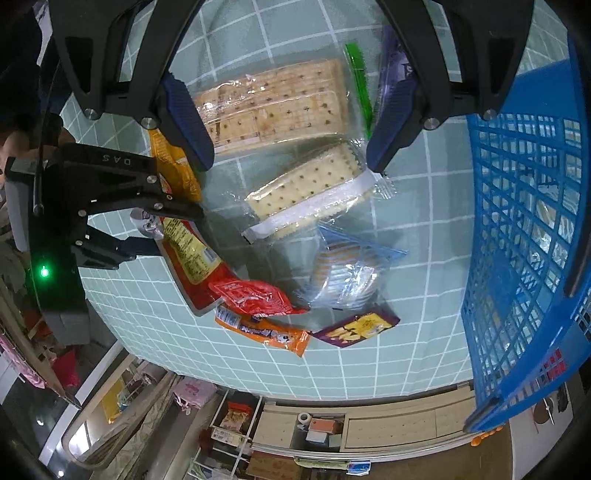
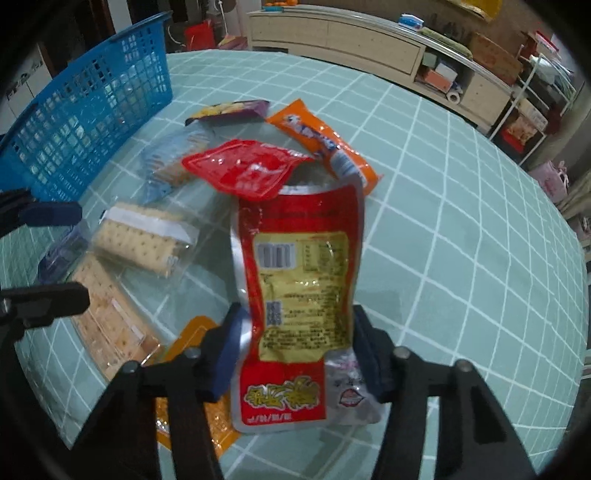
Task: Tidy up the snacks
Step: 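Lift the chip bag with the right tool while the left tool grasps a cracker pack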
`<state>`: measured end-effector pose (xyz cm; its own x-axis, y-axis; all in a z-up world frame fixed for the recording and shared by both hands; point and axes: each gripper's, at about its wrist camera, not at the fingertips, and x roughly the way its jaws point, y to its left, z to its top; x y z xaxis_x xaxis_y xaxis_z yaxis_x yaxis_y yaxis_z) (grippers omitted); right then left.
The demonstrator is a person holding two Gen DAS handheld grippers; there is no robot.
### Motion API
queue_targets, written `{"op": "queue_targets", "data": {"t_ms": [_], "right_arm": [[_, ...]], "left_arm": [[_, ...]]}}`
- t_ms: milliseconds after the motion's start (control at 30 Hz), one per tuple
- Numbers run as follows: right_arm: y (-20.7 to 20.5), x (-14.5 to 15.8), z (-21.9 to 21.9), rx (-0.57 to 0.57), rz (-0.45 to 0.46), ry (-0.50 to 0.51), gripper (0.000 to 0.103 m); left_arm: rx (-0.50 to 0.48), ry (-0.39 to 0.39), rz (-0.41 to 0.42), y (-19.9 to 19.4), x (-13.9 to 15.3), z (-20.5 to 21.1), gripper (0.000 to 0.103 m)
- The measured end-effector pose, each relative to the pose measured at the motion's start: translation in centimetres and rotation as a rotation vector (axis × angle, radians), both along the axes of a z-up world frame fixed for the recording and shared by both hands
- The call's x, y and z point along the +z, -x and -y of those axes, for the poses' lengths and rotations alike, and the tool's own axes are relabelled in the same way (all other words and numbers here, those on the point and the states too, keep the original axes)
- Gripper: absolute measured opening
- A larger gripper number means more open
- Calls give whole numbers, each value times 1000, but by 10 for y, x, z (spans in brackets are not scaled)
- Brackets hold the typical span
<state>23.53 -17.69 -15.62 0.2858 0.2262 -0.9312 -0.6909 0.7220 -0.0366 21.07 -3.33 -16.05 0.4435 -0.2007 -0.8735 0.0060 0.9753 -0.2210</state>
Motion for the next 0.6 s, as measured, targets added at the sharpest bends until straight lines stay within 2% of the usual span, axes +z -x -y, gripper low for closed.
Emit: {"op": "queue_targets", "data": {"t_ms": [100, 200, 333, 433, 533, 600], "right_arm": [[-2, 2, 5, -19, -3, -9, 44], [-4, 5, 8, -28, -18, -25, 43], [0, 1, 0, -5, 13, 16, 43], [-3, 0, 4, -39, -2, -5, 42], [3, 3, 4, -52, 14, -1, 35], [3, 10, 9, -84, 15, -37, 33]], "left_arm": [[-1, -6, 2, 1, 1, 1, 83], [-2, -10, 2, 2, 0, 2, 83], [1, -9, 2, -1, 0, 3, 83], [-5, -7, 4, 1, 2, 6, 83], [-19, -13, 2, 3, 4, 9, 83], [-30, -21, 9, 6, 8, 12, 83]]}}
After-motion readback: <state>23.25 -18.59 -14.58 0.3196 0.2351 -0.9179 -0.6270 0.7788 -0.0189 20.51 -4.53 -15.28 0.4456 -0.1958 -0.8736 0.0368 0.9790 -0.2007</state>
